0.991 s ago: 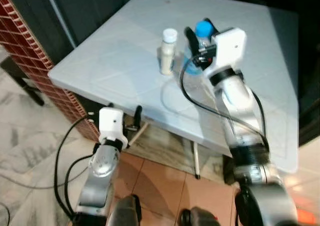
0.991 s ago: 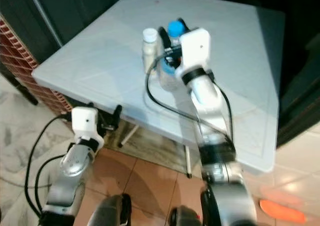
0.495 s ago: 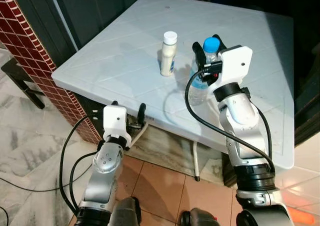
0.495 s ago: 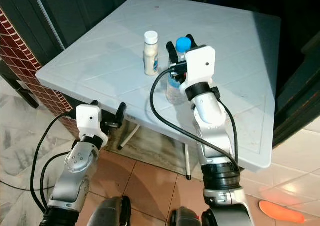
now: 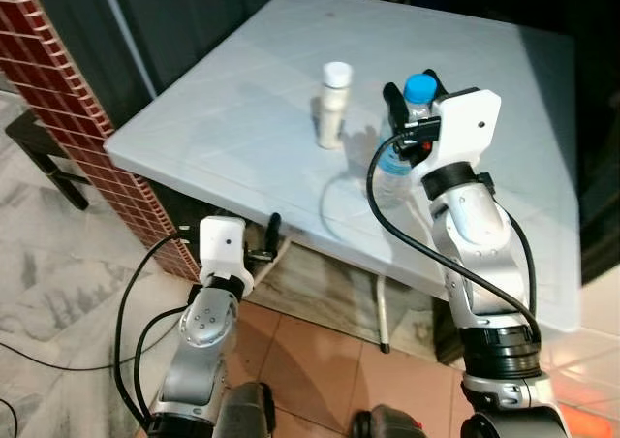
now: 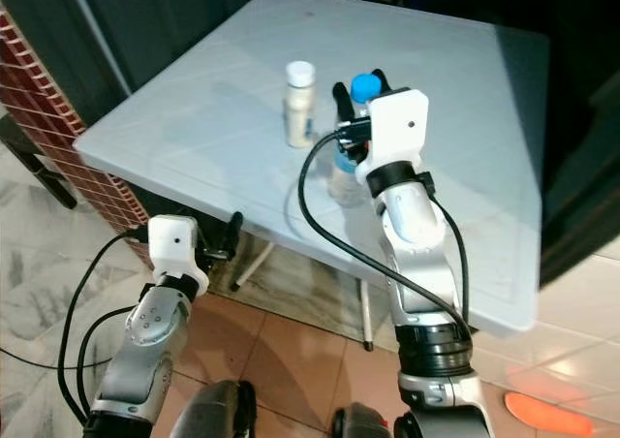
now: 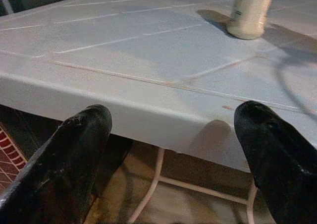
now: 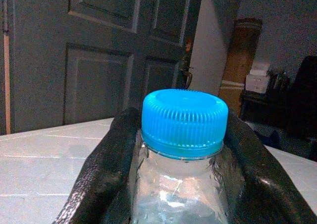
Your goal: Restocking fridge
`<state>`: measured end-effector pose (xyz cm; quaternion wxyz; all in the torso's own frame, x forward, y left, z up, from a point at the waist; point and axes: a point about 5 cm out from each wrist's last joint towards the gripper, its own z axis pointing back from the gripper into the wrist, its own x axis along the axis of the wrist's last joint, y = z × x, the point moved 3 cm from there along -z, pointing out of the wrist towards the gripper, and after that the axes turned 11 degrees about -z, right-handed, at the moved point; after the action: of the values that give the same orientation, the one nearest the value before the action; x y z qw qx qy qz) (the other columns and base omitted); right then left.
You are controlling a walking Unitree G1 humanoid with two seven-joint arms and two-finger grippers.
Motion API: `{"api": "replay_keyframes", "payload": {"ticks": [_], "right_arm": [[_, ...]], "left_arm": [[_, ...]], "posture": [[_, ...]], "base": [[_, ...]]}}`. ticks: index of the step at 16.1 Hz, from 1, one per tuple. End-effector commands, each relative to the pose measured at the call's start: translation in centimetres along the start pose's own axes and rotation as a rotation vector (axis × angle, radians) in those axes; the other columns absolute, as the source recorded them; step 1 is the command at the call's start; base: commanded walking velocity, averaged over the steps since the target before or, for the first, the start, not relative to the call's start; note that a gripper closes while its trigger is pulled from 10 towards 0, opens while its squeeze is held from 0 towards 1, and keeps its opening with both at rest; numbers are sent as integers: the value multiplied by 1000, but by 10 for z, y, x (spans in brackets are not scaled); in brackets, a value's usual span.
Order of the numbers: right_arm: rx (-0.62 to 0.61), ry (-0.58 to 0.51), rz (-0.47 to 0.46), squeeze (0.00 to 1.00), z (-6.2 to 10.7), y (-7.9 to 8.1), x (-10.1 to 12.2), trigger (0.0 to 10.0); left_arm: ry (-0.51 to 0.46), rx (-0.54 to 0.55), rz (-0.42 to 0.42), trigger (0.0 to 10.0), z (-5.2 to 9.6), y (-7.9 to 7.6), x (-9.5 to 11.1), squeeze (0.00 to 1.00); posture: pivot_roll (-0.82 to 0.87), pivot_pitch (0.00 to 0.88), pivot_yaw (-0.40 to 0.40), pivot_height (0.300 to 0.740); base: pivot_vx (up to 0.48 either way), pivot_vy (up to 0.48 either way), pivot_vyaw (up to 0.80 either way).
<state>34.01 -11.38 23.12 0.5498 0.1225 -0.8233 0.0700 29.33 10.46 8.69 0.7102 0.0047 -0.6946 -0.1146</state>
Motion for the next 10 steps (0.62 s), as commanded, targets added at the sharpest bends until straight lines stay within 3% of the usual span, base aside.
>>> {"api": "replay_keyframes", "payload": {"ticks": [1,7,8,10], "right_arm": [[15,35,-20,0,1,8,-7,10000],[-1,48,8,0,0,2,-8,10000],[13,48,42,0,0,5,-8,10000],[37,42,66,0,1,11,-8,10000]], "left_arm": [[2,10,18,10000,0,0,1,0],[2,8,25,10000,-2,-3,1,0],[4,2,24,10000,-3,-3,0,0],[5,-4,19,10000,-4,-4,0,0]], "posture": [[13,69,20,740],[6,59,12,740],[7,59,11,740],[5,58,12,740]], "base": [[0,446,0],[0,426,0],[0,0,0],[0,0,800]]}}
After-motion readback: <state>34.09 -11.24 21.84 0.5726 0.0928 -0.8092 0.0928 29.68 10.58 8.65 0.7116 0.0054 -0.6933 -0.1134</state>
